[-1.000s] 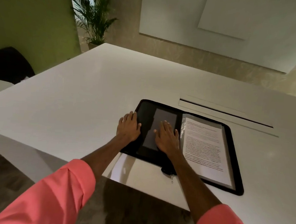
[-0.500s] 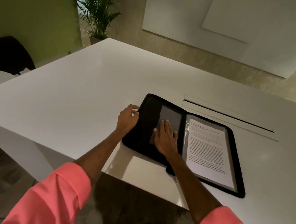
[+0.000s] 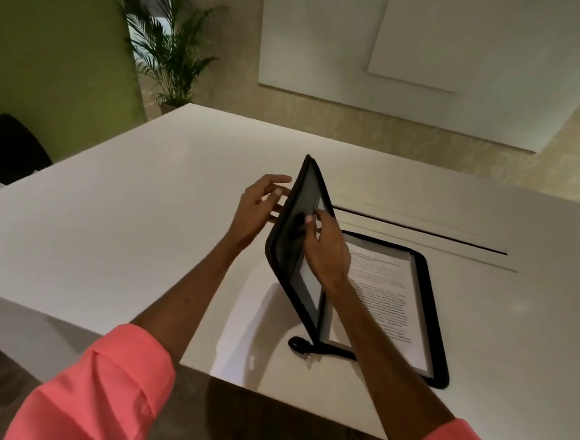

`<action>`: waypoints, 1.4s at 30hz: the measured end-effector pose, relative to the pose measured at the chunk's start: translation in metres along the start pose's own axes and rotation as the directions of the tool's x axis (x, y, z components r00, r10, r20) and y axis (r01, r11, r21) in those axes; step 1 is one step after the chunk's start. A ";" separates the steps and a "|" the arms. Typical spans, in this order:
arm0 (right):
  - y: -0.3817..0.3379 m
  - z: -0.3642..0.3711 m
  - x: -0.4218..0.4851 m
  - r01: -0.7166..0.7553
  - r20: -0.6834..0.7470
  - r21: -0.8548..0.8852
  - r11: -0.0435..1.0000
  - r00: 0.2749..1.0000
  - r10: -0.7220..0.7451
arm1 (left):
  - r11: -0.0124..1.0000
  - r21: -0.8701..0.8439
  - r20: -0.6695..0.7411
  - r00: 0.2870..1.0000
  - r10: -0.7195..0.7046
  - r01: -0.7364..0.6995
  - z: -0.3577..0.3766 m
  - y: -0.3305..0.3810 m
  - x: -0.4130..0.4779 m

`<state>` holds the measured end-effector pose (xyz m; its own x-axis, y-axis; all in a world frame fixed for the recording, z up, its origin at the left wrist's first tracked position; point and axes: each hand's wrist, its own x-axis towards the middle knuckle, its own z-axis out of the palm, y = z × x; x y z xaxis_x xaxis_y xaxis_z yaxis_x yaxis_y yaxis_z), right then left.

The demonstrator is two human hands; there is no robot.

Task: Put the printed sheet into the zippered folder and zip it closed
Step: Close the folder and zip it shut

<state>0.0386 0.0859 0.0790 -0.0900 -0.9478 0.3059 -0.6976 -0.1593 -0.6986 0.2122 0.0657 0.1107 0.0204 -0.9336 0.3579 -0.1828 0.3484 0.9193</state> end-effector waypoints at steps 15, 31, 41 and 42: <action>0.108 -0.176 0.025 -0.384 0.035 0.504 0.773 0.904 0.426 | 0.913 0.348 0.499 0.866 0.012 -0.214 0.191 -0.010 -0.031; 0.242 -0.174 -0.009 -0.608 0.027 0.223 0.762 0.785 0.619 | 0.645 0.729 0.525 0.791 -0.314 -0.228 0.238 -0.054 -0.061; 0.233 -0.128 -0.054 -0.288 0.013 -0.428 0.856 0.946 0.325 | 0.625 0.755 0.479 0.817 -0.320 -0.198 0.230 -0.062 -0.079; 0.231 -0.124 -0.057 -0.273 0.037 -0.452 0.849 0.945 0.324 | 0.627 0.754 0.476 0.820 -0.317 -0.195 0.228 -0.062 -0.081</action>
<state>-0.2056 0.1370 -0.0193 -0.2847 -0.9578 0.0393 -0.8892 0.2485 -0.3841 -0.0026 0.1004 -0.0123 -0.3936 -0.9161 -0.0762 -0.8597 0.3375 0.3834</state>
